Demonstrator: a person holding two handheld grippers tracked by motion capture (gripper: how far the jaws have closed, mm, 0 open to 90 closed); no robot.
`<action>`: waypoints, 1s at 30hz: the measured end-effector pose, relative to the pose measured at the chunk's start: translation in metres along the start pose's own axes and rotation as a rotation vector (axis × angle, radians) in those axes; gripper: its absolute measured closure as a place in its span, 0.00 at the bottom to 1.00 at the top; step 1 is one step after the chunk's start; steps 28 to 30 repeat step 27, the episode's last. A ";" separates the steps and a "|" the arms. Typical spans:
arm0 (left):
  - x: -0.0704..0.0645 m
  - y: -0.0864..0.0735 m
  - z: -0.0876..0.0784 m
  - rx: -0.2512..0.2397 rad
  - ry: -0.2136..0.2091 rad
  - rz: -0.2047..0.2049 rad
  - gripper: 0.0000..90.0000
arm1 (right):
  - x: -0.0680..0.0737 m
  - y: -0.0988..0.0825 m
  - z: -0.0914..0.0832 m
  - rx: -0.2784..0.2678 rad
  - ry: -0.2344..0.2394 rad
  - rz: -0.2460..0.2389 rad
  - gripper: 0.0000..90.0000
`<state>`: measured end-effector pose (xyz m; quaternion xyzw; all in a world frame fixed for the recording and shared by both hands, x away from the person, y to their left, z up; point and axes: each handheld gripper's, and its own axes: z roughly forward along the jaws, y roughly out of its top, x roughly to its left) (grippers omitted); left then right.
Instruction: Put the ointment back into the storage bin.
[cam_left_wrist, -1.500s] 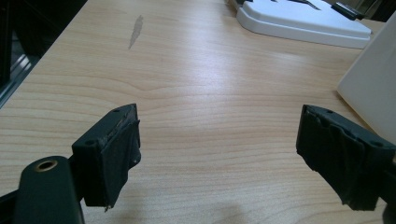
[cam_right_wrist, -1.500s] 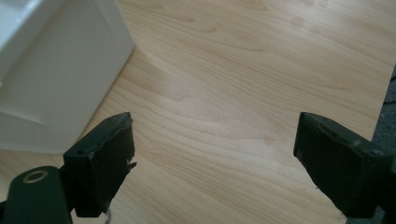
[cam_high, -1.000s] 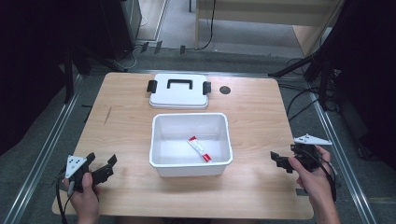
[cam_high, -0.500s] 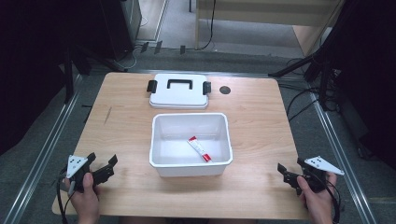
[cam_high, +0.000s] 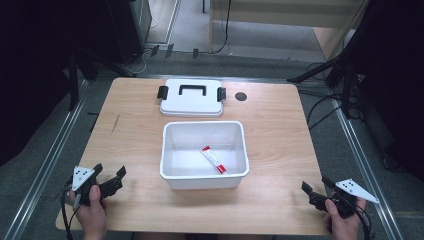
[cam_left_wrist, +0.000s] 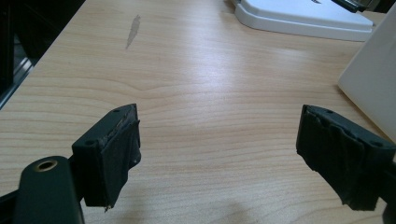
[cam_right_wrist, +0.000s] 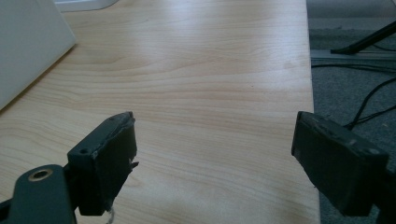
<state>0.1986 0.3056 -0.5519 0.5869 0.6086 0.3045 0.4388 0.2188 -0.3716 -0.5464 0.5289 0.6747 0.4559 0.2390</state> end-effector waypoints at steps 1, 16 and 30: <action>0.000 0.000 0.000 0.001 0.000 0.001 0.16 | 0.001 0.000 0.000 0.001 -0.003 0.002 0.17; -0.001 -0.001 -0.001 0.003 -0.016 0.015 0.16 | 0.003 0.001 0.003 0.033 -0.031 -0.012 0.18; -0.001 -0.001 -0.001 0.004 -0.002 0.010 0.16 | 0.010 0.012 -0.007 -0.013 -0.029 0.025 0.18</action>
